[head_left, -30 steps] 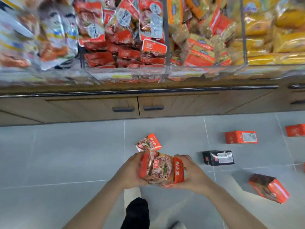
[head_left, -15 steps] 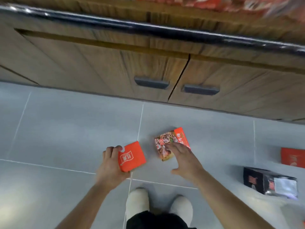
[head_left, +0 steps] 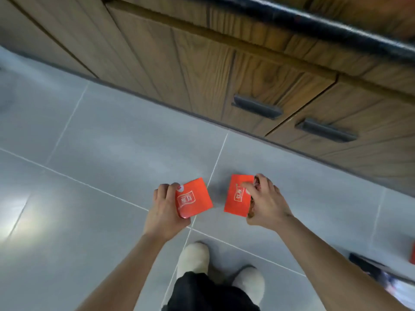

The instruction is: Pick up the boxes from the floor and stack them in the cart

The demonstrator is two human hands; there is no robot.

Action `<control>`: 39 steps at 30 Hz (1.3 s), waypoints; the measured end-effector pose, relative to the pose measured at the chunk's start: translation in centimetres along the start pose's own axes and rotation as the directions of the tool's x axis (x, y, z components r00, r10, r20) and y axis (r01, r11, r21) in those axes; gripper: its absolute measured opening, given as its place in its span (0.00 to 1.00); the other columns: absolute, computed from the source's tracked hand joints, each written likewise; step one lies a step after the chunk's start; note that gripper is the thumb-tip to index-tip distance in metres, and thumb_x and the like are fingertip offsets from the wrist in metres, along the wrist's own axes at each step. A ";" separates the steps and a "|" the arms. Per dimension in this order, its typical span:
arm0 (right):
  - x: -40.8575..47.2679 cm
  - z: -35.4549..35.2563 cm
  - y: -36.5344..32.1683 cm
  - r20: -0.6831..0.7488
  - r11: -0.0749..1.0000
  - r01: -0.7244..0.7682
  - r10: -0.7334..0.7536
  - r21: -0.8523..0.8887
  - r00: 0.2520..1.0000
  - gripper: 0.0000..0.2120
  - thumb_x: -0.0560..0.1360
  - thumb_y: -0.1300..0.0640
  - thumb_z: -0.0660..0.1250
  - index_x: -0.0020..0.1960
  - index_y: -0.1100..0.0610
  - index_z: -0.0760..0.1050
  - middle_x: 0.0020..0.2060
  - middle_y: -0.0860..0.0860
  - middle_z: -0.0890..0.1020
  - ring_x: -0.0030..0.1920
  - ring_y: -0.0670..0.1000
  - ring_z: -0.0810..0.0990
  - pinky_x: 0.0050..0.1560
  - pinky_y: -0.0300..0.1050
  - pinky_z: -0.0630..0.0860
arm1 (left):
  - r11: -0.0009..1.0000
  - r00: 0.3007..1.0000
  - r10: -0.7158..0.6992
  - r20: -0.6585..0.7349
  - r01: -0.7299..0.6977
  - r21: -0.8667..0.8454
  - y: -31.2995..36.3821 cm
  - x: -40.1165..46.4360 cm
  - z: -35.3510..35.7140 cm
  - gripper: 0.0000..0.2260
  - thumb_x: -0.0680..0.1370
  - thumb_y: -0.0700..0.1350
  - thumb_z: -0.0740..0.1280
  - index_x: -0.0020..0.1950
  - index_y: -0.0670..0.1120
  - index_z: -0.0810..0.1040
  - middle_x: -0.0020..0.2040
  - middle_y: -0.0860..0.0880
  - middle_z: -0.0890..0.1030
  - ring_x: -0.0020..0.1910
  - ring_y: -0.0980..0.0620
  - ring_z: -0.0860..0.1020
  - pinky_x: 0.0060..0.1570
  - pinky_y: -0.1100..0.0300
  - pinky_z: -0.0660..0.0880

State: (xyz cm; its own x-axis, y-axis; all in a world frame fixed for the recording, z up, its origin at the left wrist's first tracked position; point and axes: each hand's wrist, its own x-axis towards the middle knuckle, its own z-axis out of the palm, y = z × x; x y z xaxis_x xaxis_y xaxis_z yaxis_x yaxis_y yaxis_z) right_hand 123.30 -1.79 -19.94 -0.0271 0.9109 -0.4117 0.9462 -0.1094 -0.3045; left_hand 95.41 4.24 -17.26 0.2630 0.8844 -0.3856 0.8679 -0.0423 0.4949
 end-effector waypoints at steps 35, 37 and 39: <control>-14.6 -50.4 -49.5 -0.174 0.782 0.515 -0.486 0.352 0.856 0.40 0.56 0.47 0.80 0.62 0.37 0.63 0.66 0.50 0.61 0.65 0.50 0.66 0.64 0.42 0.63 | 0.932 0.812 -0.360 -0.459 0.287 -0.223 1.2 -37.1 -60.2 0.43 0.51 0.60 0.68 0.65 0.46 0.68 0.56 0.48 0.71 0.57 0.47 0.71 0.56 0.56 0.70; -13.6 -50.1 -54.0 -0.184 0.768 0.516 -0.484 0.380 0.855 0.40 0.56 0.46 0.80 0.62 0.37 0.64 0.66 0.49 0.61 0.63 0.49 0.67 0.62 0.44 0.66 | 0.940 0.816 -0.341 -0.468 0.281 -0.194 -2.0 -37.8 -62.9 0.42 0.54 0.57 0.69 0.67 0.46 0.67 0.59 0.48 0.71 0.58 0.49 0.69 0.57 0.57 0.69; -12.4 -49.7 -58.3 -0.196 0.756 0.520 -0.483 0.399 0.853 0.41 0.54 0.45 0.78 0.63 0.37 0.65 0.65 0.49 0.62 0.61 0.47 0.66 0.59 0.43 0.66 | 0.944 0.819 -0.329 -0.470 0.277 -0.178 -5.1 -38.5 -65.6 0.43 0.54 0.56 0.70 0.67 0.46 0.67 0.60 0.49 0.70 0.59 0.49 0.69 0.58 0.58 0.68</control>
State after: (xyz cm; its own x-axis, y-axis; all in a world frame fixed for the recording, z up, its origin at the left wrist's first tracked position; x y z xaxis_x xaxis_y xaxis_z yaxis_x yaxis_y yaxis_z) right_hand 84.46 13.04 45.64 -0.4173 0.9081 -0.0358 0.5722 0.2319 -0.7867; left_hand 53.24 0.92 46.20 -0.2683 0.9567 -0.1128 0.8173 0.2880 0.4991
